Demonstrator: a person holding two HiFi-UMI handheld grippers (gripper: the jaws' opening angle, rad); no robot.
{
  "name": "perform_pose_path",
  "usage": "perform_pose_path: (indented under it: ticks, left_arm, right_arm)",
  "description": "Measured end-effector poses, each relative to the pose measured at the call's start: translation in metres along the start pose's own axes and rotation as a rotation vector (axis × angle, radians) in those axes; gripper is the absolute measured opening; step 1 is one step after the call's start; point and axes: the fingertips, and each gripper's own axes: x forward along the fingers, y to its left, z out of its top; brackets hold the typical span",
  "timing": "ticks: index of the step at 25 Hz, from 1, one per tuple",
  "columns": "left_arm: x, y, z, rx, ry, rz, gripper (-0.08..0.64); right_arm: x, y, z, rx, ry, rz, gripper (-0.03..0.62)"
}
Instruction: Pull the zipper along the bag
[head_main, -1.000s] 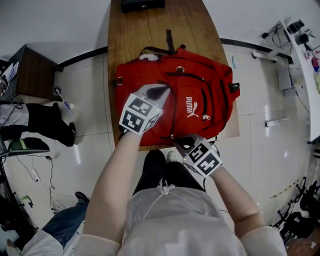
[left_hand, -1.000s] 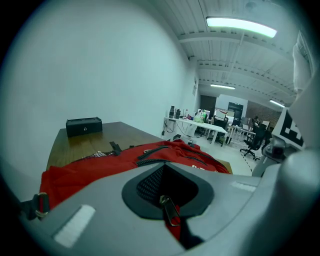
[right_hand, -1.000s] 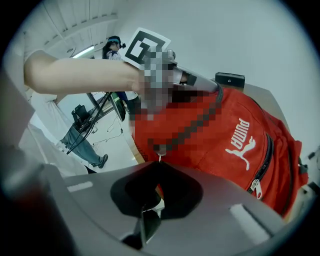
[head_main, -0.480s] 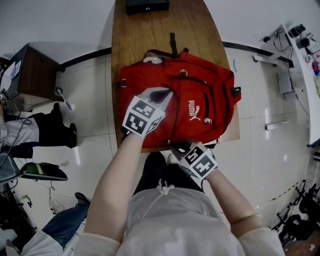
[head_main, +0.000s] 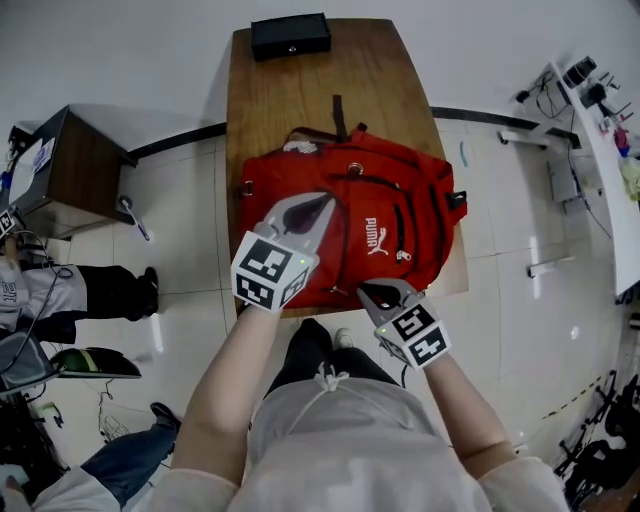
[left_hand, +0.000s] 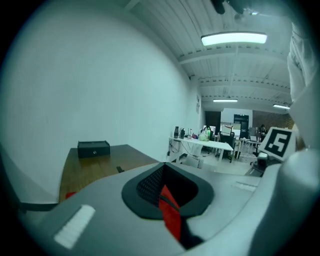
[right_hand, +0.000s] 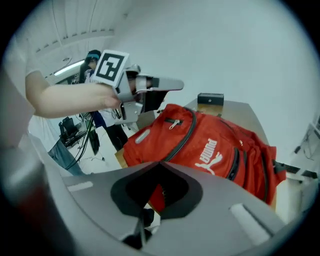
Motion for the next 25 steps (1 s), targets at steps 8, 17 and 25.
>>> perform_pose_path:
  ticks: [8, 17, 25]
  left_arm:
    - [-0.102, -0.069, 0.051, 0.015, -0.213, 0.104, 0.006]
    - [-0.174, -0.142, 0.036, -0.078, -0.279, 0.199, 0.006]
    - [-0.204, -0.191, 0.009, -0.118, -0.264, 0.174, 0.006]
  right_arm:
    - [-0.090, -0.016, 0.066, -0.092, -0.352, -0.100, 0.008]
    - [-0.152, 0.017, 0.052, -0.143, -0.519, -0.073, 0.008]
    - [-0.180, 0.057, 0.027, -0.214, -0.544, -0.064, 0.008]
